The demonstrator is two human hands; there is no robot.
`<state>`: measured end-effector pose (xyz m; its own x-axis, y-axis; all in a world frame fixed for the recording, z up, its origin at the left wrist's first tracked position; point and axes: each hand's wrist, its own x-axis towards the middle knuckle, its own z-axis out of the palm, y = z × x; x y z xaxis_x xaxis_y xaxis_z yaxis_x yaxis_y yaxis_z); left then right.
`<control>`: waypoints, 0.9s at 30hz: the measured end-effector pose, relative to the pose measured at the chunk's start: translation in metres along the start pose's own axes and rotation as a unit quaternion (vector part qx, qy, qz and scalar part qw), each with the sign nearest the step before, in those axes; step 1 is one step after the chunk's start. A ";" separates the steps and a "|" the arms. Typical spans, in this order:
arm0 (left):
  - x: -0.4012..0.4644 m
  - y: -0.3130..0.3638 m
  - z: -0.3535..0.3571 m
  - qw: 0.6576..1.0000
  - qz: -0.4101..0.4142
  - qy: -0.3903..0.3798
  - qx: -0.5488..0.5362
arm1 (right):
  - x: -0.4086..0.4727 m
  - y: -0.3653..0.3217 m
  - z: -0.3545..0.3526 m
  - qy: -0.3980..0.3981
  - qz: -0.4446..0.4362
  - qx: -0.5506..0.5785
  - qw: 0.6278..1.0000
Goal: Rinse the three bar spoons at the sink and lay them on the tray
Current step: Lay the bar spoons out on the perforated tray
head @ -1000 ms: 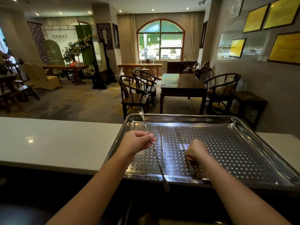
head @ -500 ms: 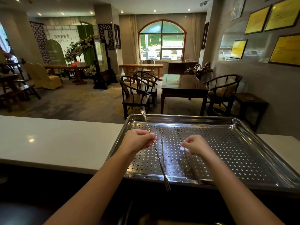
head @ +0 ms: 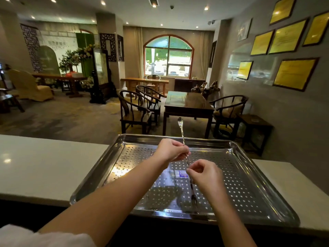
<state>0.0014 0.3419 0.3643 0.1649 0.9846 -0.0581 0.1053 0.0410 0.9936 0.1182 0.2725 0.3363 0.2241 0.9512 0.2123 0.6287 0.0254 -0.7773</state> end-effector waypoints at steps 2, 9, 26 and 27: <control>0.010 0.002 0.018 1.000 0.002 -0.007 0.011 | 0.006 0.012 -0.006 0.021 0.007 -0.015 1.000; 0.045 -0.012 0.070 0.996 -0.013 0.000 0.085 | 0.036 0.049 -0.015 0.047 0.042 -0.051 0.997; 0.101 -0.077 0.094 0.944 -0.071 0.029 0.321 | 0.084 0.108 0.017 -0.073 0.089 -0.192 0.975; 0.102 -0.078 0.093 0.941 -0.074 0.033 0.329 | 0.087 0.109 0.017 -0.074 0.093 -0.197 0.973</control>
<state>0.1015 0.4231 0.2724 0.0414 0.9857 -0.1634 0.7098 0.0861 0.6991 0.1936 0.3630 0.2605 0.2701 0.9626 -0.0214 0.8302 -0.2441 -0.5012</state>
